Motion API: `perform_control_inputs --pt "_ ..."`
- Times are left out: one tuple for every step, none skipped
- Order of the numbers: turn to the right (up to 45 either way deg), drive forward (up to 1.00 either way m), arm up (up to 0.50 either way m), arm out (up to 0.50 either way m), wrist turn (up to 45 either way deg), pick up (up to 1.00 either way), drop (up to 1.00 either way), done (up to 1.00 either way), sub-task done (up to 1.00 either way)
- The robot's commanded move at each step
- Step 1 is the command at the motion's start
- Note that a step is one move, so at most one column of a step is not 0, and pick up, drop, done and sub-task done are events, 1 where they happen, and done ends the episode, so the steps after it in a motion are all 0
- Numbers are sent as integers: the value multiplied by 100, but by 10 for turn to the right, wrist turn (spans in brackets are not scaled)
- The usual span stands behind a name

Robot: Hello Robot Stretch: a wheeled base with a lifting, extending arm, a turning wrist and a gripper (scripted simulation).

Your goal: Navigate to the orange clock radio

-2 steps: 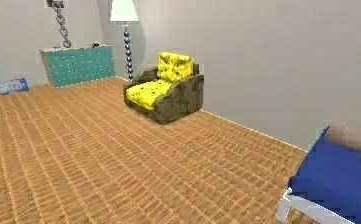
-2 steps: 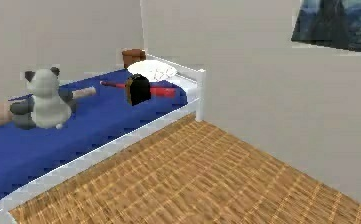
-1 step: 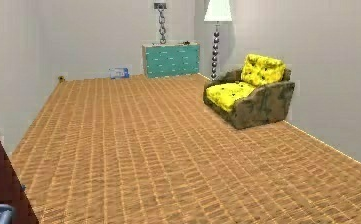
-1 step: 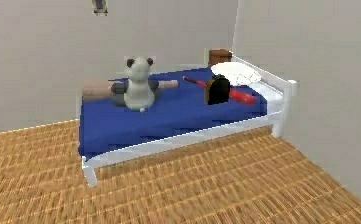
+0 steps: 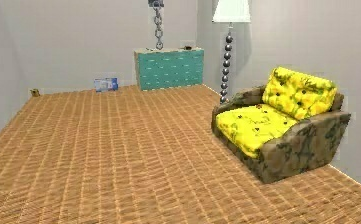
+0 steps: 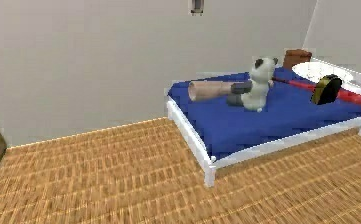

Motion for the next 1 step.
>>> perform_control_inputs --pt "-300 0 0 0 0 0 0 0 0"
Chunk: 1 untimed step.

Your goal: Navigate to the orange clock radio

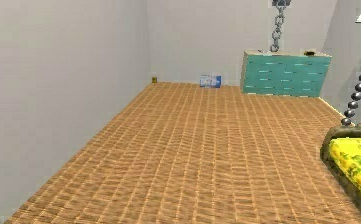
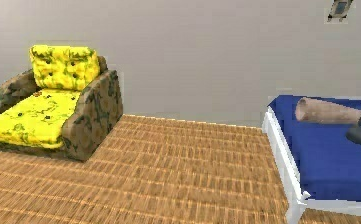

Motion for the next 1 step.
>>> perform_control_inputs --pt "0 5 0 0 0 0 0 0 0"
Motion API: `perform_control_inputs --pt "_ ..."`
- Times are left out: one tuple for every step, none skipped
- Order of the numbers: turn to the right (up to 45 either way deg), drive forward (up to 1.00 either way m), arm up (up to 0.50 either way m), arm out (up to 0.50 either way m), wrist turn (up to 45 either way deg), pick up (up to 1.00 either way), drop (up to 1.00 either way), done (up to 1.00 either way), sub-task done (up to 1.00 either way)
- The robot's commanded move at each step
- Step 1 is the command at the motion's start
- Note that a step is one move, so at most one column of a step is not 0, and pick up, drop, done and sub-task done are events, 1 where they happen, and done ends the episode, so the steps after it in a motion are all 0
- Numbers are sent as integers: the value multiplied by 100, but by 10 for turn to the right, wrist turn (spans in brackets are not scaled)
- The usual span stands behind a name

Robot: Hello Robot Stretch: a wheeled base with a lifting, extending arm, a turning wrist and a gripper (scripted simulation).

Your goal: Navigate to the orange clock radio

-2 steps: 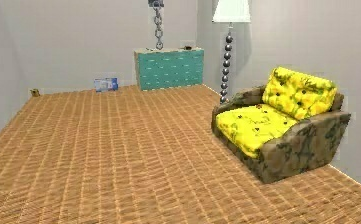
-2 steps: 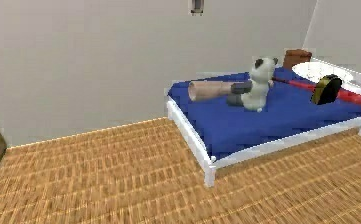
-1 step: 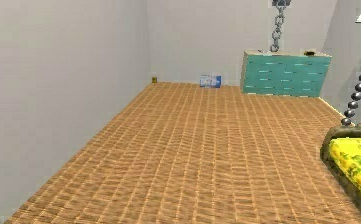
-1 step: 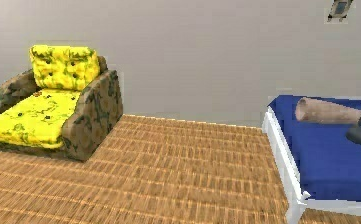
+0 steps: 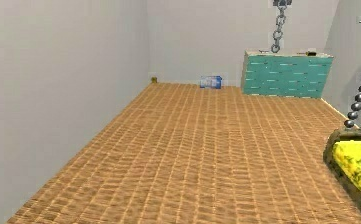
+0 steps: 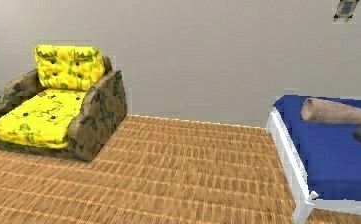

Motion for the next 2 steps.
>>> perform_control_inputs --pt "210 0 0 0 0 0 0 0 0" --pt "30 0 0 0 0 0 0 0 0"
